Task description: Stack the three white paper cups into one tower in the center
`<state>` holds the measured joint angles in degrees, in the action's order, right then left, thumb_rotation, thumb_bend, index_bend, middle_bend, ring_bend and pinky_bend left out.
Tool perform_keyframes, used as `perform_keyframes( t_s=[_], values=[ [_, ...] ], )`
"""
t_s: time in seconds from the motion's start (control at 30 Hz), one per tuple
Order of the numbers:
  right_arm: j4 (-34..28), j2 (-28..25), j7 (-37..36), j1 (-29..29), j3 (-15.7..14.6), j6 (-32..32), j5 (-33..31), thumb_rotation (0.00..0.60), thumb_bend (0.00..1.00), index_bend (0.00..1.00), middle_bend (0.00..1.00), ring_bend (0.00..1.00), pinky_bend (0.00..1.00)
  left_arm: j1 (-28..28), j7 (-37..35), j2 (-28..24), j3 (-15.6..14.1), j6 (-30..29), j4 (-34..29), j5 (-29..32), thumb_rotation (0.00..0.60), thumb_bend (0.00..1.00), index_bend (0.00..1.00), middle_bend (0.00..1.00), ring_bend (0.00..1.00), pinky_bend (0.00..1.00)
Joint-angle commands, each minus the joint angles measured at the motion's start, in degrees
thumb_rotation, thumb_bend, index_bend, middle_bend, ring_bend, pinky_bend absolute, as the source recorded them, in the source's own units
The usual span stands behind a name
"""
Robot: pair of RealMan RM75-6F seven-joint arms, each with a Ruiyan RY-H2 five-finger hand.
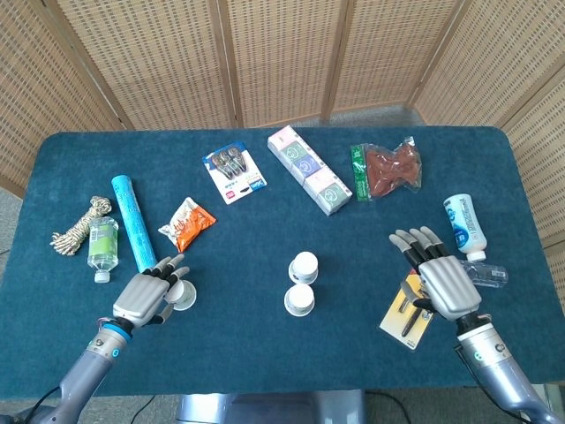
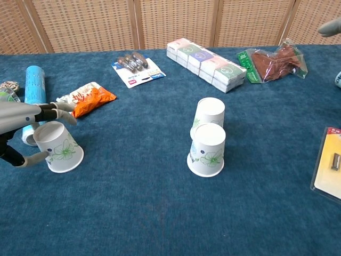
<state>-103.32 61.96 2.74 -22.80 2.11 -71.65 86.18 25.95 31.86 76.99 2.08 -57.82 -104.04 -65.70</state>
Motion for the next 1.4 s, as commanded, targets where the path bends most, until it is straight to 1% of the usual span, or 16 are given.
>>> perform_keyframes(
  t_s=[0.03, 0.17, 0.3, 0.47, 0.57, 0.73, 0.93, 1.13, 1.4],
  values=[
    [-0.04, 0.00, 0.00, 0.14, 0.07, 0.07, -0.05, 0.600, 0.48, 0.02, 0.03, 0.00, 0.00, 0.23, -1.11, 0.76, -0.34, -0.37, 0.81, -0.93, 0.600, 0.49, 0.23, 0.02, 0.02, 0.39],
    [-0.03, 0.07, -0.02, 0.37, 0.13, 0.19, 0.04, 0.600, 0.48, 0.02, 0.03, 0.00, 0.00, 0.42, -2.40, 1.08, -0.49, -0.92, 1.25, -1.92, 0.600, 0.49, 0.29, 0.08, 0.08, 0.45],
    [0.12, 0.08, -0.31, 0.64, 0.24, 0.26, 0.02, 0.600, 0.48, 0.02, 0.03, 0.00, 0.00, 0.72, -3.03, 1.32, -0.76, -1.12, 1.77, -2.31, 0.600, 0.49, 0.35, 0.17, 0.17, 0.51],
    [0.38, -0.02, -0.67, 1.04, 0.35, 0.22, -0.14, 0.600, 0.48, 0.02, 0.03, 0.00, 0.00, 1.00, -5.20, 1.85, -0.34, -1.80, 1.79, -3.60, 0.600, 0.49, 0.37, 0.19, 0.19, 0.52],
    [0.50, -0.20, -0.78, 1.11, 0.43, 0.59, -0.42, 0.600, 0.48, 0.01, 0.03, 0.00, 0.00, 1.70, -7.23, 0.84, 0.29, -1.15, -0.05, -4.24, 0.600, 0.49, 0.37, 0.19, 0.19, 0.52],
    [0.35, -0.47, -0.93, 1.28, 0.77, 0.40, -0.22, 0.600, 0.48, 0.01, 0.03, 0.00, 0.00, 3.55, -10.24, -1.63, 1.97, 0.02, -4.37, -6.03, 0.600, 0.49, 0.36, 0.18, 0.19, 0.52],
    [-0.18, -0.89, -0.87, 1.72, 0.37, 0.13, 0.97, 0.600, 0.48, 0.01, 0.03, 0.00, 0.00, 6.57, -10.96, -2.03, 4.64, 1.02, -7.37, -6.93, 0.600, 0.49, 0.36, 0.18, 0.19, 0.52],
    [-0.66, -1.38, -0.57, 2.59, -0.21, -0.88, 2.43, 0.600, 0.47, 0.01, 0.03, 0.00, 0.00, 10.76, -10.36, 0.39, 7.71, 3.05, -8.18, -4.90, 0.600, 0.49, 0.37, 0.18, 0.18, 0.52],
    [-0.35, -2.13, -2.19, 4.00, -0.91, -3.21, 5.18, 0.600, 0.47, 0.01, 0.03, 0.00, 0.00, 16.69, -7.99, 5.81, 10.99, 4.73, -5.50, -0.41, 0.600, 0.49, 0.37, 0.17, 0.17, 0.50]
  ],
)
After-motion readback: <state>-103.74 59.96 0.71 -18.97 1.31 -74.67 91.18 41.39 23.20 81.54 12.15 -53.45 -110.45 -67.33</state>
